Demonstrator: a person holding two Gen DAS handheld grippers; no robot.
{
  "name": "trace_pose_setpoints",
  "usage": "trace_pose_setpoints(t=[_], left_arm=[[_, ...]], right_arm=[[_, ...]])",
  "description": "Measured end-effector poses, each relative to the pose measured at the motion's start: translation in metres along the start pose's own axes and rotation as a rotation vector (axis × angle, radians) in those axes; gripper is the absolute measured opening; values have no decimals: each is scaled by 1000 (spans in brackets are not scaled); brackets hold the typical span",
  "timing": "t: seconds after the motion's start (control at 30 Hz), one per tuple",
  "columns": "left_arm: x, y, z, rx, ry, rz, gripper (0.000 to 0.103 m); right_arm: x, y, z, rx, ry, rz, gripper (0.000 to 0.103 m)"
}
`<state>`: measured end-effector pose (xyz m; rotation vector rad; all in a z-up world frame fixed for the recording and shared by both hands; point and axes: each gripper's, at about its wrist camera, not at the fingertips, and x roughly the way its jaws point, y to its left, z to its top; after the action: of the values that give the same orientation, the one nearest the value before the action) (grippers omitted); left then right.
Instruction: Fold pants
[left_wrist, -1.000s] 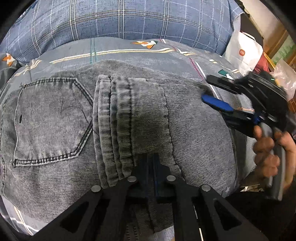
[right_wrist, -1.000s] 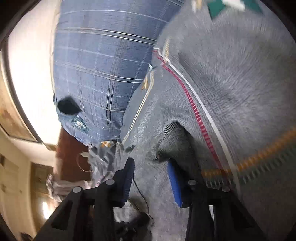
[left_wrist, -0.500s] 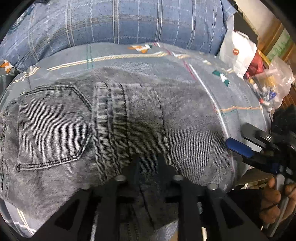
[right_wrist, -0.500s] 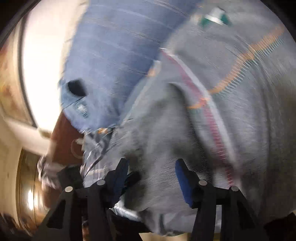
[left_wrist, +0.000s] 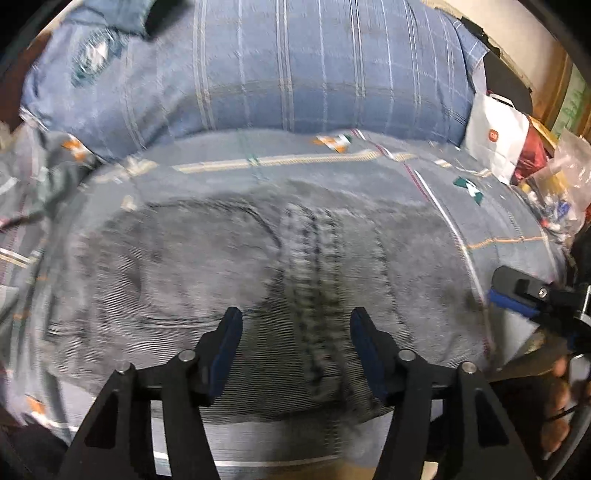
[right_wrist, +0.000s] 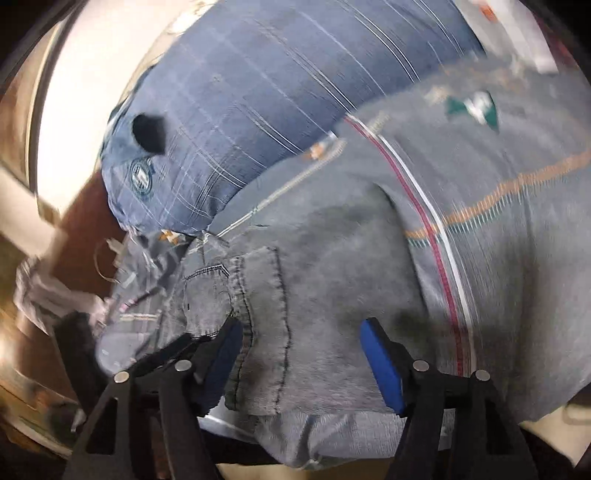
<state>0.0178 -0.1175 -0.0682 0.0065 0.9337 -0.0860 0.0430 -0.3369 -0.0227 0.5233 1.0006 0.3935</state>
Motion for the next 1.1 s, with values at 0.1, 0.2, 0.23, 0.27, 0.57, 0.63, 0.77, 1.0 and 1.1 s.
trace_pose_setpoints(t=[0.1, 0.2, 0.23, 0.27, 0.57, 0.63, 0.77, 1.0, 1.1], left_arm=[[-16, 12, -5, 17, -55, 64, 66], [-28, 31, -9, -4, -94, 103, 68], [-31, 39, -11, -18, -103, 116, 69], [-32, 44, -12, -29, -105, 124, 69], [-31, 86, -22, -110, -84, 166, 69], [-29, 93, -25, -120, -77, 169, 69], [-28, 108, -32, -166, -73, 143, 69], [-31, 156, -54, -338, -89, 108, 69], [-38, 191, -65, -492, -118, 42, 69]], right_arm=[[8, 30, -1, -96, -29, -69, 78], [17, 44, -7, -161, -24, -114, 79], [23, 49, -9, -177, -20, -127, 79], [27, 54, -12, -193, -17, -140, 79], [64, 102, -19, -335, -9, -190, 79], [74, 106, -18, -341, -4, -199, 79], [98, 101, -14, -336, 10, -227, 79], [126, 91, -10, -290, 116, -267, 85], [117, 112, -5, -291, 82, -164, 85]])
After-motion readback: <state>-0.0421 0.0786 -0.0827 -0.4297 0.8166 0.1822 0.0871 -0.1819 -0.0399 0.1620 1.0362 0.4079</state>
